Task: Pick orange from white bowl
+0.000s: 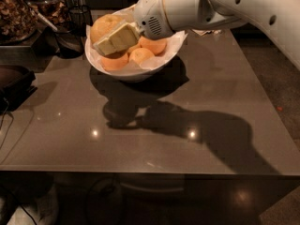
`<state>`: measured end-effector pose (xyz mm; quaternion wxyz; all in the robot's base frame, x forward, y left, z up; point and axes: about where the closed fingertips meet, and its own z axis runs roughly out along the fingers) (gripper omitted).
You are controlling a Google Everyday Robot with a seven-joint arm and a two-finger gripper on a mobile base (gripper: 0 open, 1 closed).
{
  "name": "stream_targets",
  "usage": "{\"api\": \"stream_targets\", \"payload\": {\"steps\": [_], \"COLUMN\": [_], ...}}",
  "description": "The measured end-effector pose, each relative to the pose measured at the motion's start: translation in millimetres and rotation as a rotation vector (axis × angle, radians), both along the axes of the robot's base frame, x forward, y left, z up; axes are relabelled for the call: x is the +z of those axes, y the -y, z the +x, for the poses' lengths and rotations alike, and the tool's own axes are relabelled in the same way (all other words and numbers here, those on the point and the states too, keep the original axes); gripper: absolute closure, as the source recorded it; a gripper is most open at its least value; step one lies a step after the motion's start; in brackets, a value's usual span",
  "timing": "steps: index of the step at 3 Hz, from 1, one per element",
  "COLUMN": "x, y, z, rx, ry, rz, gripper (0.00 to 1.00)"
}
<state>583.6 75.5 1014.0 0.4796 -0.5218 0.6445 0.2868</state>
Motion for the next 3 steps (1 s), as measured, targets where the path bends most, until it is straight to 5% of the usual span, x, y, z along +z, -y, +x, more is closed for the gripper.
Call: {"api": "stream_targets", "payload": {"steps": [2,3], "x": [1,-2], "y": [13,18], "z": [-84,-87], "rx": [-0.165,-0.181], "ry": [-0.014,-0.018], "rz": [0.027,0.020], "gripper": [1.00,1.00]}}
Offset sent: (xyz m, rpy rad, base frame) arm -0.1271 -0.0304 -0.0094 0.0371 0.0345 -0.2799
